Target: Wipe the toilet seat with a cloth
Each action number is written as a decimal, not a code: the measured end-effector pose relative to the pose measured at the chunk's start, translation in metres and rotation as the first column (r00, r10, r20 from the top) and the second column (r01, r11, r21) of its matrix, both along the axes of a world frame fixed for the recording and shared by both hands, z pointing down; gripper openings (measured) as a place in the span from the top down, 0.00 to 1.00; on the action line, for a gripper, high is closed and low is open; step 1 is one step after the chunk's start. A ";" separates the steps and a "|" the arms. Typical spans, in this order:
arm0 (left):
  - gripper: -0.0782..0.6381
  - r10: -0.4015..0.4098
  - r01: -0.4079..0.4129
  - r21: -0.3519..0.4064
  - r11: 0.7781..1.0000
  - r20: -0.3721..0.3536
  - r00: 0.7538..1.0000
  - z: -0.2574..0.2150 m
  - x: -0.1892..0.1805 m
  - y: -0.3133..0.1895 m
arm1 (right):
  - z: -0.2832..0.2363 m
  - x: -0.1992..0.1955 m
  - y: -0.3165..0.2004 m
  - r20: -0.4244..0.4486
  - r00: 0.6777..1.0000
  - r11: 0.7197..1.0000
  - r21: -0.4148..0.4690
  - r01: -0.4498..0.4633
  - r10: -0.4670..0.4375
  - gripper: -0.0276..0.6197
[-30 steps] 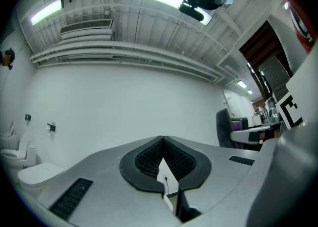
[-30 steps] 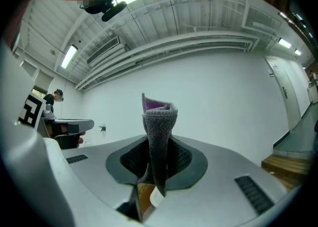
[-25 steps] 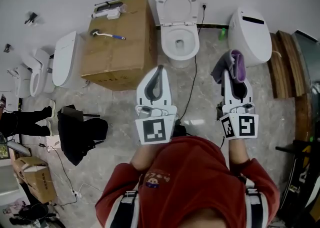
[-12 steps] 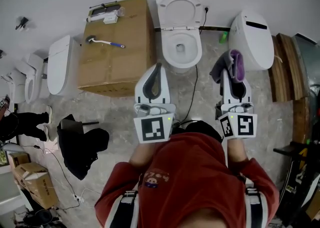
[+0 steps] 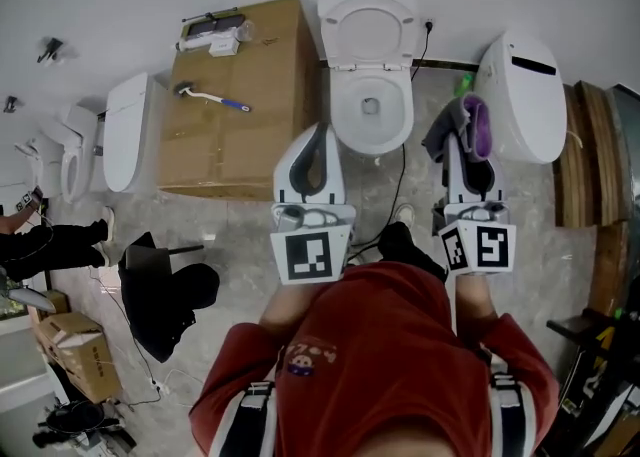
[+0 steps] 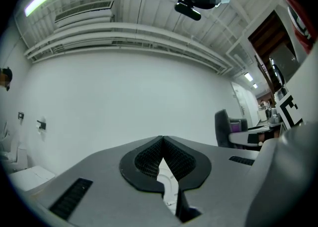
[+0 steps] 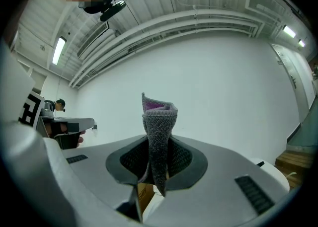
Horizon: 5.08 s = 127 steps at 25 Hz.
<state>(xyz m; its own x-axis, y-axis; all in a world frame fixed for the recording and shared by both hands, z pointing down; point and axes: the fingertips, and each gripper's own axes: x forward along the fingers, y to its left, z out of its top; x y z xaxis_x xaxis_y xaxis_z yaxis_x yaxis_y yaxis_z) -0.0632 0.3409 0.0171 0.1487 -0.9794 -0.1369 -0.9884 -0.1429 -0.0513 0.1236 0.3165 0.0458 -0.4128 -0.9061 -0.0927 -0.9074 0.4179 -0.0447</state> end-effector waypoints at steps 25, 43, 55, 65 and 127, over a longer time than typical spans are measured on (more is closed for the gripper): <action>0.87 -0.031 0.032 -0.045 0.998 0.020 0.999 0.017 0.062 -0.218 | 0.030 0.056 -0.222 -0.025 0.998 0.997 -0.052 0.049 -0.051 0.86; 0.87 0.061 -0.060 -0.049 0.997 0.022 0.998 0.072 -0.046 -0.346 | 0.082 -0.046 -0.336 -0.099 0.993 0.990 -0.116 -0.079 0.068 0.86; 0.87 0.034 -0.033 -0.044 0.999 0.011 0.999 0.223 -0.023 -0.386 | 0.275 -0.015 -0.393 -0.183 0.983 0.976 -0.212 -0.057 0.018 0.86; 0.87 0.043 -0.038 -0.166 0.985 0.027 0.999 0.428 -0.009 -0.405 | 0.448 -0.015 -0.414 -0.183 0.982 0.962 -0.259 -0.084 0.037 0.86; 0.87 -0.140 0.106 -0.308 0.945 -0.090 0.986 0.525 -0.136 -0.345 | 0.617 -0.296 -0.470 -0.410 0.815 0.841 -0.516 0.163 -0.409 0.86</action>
